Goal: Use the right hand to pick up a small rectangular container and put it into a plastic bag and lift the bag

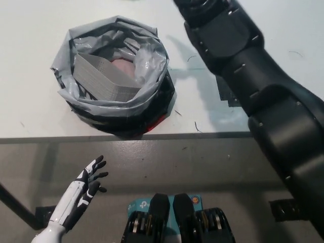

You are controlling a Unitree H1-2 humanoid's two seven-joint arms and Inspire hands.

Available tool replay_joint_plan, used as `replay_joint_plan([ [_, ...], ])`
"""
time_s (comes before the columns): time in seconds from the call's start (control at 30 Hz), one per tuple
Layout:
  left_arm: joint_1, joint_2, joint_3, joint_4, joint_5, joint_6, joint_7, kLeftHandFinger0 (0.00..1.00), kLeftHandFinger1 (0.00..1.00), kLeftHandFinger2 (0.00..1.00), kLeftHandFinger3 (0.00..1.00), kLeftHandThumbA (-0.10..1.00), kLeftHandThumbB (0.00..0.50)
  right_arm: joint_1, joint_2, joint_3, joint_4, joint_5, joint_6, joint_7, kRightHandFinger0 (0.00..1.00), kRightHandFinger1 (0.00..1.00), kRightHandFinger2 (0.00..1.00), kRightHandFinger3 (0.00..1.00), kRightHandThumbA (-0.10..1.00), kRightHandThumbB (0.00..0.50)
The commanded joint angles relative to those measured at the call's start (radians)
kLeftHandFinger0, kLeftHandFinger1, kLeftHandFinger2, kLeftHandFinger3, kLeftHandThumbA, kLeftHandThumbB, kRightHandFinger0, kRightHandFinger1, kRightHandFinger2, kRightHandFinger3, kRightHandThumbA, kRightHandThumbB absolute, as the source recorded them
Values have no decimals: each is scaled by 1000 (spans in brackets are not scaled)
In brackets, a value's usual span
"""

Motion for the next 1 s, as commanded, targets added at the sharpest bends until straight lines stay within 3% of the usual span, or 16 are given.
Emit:
replay_joint_plan([
  [0.0,-68,27,8,-39,6,8,-8,694,887,1000,1000,1000,332,58,-253,18,-855,-180,118,70,1000,1000,1000,1000,1000,456],
  [0.07,-87,37,15,-42,1,17,-12,726,917,1000,1000,999,315,118,-359,-5,-1134,-192,203,156,1000,1000,1000,1000,1000,438],
  [0.1,-87,37,15,-42,1,17,-12,726,917,1000,1000,999,315,118,-359,-5,-1134,-192,203,156,1000,1000,1000,1000,1000,438],
  [0.13,-106,42,19,-42,-4,25,-16,757,940,1000,1000,1000,315,190,-463,-60,-1356,-163,237,218,1000,1000,1000,1000,1000,426],
  [0.2,-126,45,21,-40,-6,32,-18,799,976,1000,1000,1000,317,263,-546,-131,-1509,-120,240,259,1000,1000,1000,1000,1000,419],
  [0.27,-137,43,24,-41,-12,37,-17,978,1000,1000,1000,1000,334,363,-629,-213,-1651,-94,240,297,1000,1000,1000,1000,1000,430],
  [0.37,-157,40,31,-33,-24,31,-12,1000,1000,1000,1000,1000,345,602,-731,-391,-1890,16,240,286,1000,1000,1000,1000,1000,406],
  [0.47,-185,32,39,-14,-45,26,-7,1000,1000,1000,1000,1000,356,761,-731,-491,-2011,105,204,232,1000,1000,1000,1000,1000,390],
  [0.53,-208,28,43,-2,-48,26,-2,1000,1000,1000,1000,1000,363,890,-695,-532,-2058,138,110,182,1000,1000,1000,1000,1000,420],
  [0.57,-214,28,46,-2,-49,22,0,1000,1000,1000,1000,1000,355,1016,-657,-542,-2067,155,5,140,1000,1000,1000,1000,994,424],
  [0.7,-231,25,49,9,-55,15,3,1000,1000,1000,1000,1000,354,1180,-592,-510,-2069,170,-151,75,1000,1000,1000,1000,922,399],
  [0.8,-256,27,51,24,-54,19,3,1000,1000,1000,1000,1000,364,1202,-537,-445,-2069,158,-200,43,1000,1000,1000,1000,938,388],
  [0.97,-257,32,50,21,-57,7,-2,1000,1000,1000,1000,1000,323,1257,-434,-336,-2058,108,-223,31,1000,1000,1000,1000,1000,364],
])
